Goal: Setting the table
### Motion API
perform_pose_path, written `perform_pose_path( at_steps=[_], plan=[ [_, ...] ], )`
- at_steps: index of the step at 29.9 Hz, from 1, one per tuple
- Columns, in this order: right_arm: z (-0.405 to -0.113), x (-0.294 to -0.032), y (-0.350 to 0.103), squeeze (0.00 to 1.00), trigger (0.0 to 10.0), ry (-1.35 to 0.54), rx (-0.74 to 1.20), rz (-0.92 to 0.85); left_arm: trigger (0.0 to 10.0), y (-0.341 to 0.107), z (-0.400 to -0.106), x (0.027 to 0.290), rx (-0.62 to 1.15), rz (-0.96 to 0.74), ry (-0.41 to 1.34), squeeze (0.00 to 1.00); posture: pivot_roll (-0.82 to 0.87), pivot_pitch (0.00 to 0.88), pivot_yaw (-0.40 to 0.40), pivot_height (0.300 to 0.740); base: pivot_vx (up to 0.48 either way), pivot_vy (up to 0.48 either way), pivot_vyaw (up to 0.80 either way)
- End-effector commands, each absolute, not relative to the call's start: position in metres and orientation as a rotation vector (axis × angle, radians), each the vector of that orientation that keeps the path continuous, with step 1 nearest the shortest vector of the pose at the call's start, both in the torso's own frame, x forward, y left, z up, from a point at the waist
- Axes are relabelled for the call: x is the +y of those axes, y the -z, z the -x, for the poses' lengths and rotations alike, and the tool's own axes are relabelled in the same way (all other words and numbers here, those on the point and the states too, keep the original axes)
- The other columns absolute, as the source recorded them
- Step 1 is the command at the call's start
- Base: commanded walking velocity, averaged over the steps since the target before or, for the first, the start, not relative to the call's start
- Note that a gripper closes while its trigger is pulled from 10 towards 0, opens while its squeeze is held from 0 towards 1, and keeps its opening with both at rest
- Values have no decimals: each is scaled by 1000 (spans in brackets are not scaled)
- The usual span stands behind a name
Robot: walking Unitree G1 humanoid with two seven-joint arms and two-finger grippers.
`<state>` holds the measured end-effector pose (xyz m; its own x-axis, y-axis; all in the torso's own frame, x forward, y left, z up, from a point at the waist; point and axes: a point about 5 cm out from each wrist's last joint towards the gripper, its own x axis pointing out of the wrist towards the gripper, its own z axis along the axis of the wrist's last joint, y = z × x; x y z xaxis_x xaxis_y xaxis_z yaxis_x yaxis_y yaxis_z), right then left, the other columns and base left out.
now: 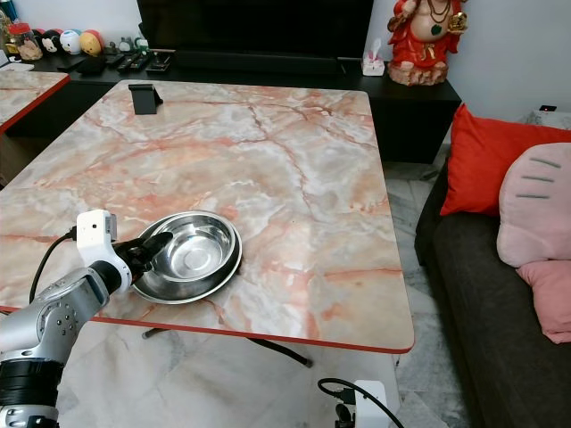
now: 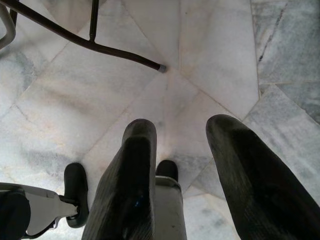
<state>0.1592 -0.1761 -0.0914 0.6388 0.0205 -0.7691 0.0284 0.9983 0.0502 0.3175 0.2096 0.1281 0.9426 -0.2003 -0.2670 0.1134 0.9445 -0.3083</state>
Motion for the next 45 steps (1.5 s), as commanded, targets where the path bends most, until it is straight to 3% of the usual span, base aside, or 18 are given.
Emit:
perform_pose_path(
  at_steps=[1, 4, 5, 6, 23, 45],
  plan=[
    [-158, -177, 92, 0, 10000, 5, 891, -56, 10000, -130, -318, 210, 297, 266, 168, 1000, 80, 0, -17, 740, 0, 0, 0],
    [-158, -177, 92, 0, 10000, 6, 890, -57, 10000, -130, -318, 209, 301, 257, 171, 1000, 80, 0, -17, 740, 0, 0, 0],
    [-158, -177, 92, 0, 10000, 6, 890, -57, 10000, -131, -318, 209, 301, 256, 171, 635, 80, 0, -17, 740, 0, 0, 0],
    [-158, -177, 92, 0, 10000, 6, 890, -56, 10000, -131, -318, 210, 300, 254, 169, 0, 80, 0, -17, 740, 0, 0, 0],
    [-158, -175, 92, 0, 10000, 8, 889, -63, 10000, -159, -331, 217, 194, 100, 115, 0, 80, 0, 1, 740, 0, 0, 0],
    [-159, -175, 92, 0, 10000, 10, 888, -63, 10000, -139, -331, 208, 257, -26, 137, 0, 80, 0, -1, 740, 0, 0, 0]
  ],
)
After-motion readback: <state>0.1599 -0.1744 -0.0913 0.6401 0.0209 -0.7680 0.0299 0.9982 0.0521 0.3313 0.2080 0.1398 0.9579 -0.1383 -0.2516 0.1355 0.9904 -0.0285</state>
